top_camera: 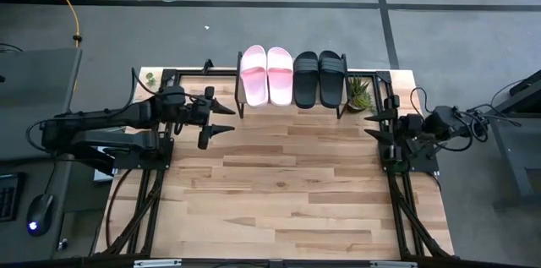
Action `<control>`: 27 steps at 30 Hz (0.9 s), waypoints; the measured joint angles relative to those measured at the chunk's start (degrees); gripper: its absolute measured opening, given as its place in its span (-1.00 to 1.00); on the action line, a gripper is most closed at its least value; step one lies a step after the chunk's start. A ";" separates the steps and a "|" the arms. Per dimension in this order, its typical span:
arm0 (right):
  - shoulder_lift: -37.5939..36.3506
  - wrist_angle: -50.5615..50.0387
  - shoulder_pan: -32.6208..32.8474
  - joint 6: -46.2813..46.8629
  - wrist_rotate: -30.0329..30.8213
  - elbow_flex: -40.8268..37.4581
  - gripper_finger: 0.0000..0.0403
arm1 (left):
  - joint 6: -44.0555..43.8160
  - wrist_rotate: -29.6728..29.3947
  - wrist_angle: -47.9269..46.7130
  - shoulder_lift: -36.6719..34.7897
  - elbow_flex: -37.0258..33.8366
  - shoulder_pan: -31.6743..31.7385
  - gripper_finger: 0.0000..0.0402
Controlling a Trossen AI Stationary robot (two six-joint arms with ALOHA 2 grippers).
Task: Pick and place slides into the shelf
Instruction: Return to Home Position
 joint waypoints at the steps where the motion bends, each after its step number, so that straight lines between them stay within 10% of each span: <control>1: 0.00 0.27 0.00 -0.40 0.09 -0.19 -0.29 | -0.02 0.00 0.05 0.00 -0.02 0.00 0.12; 27: -5.14 14.42 -0.01 -5.74 -1.29 -12.18 -0.29 | -3.30 0.93 10.76 -0.49 -6.66 0.02 0.12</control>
